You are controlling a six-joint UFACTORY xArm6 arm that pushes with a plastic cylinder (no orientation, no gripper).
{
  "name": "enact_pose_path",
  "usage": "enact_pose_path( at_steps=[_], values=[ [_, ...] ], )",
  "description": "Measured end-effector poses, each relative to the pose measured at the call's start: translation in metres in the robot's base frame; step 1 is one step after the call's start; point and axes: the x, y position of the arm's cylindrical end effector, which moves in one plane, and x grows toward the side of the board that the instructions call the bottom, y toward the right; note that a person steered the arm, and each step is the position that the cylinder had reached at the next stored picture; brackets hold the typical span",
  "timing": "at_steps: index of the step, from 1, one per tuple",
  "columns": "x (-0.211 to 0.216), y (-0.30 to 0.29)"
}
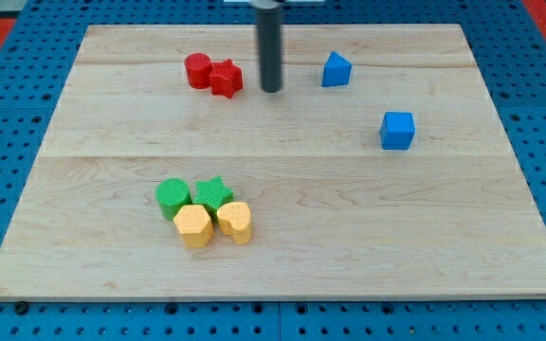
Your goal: Push the blue triangle closer to the red star
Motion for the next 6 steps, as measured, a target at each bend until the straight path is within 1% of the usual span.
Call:
enact_pose_path(
  at_steps=[1,2,3,4,5,6],
  values=[
    [0.02,0.057],
    [-0.017,0.123],
    [-0.057,0.12],
    [-0.045,0.117],
    [-0.04,0.091],
    [-0.028,0.019]
  ],
)
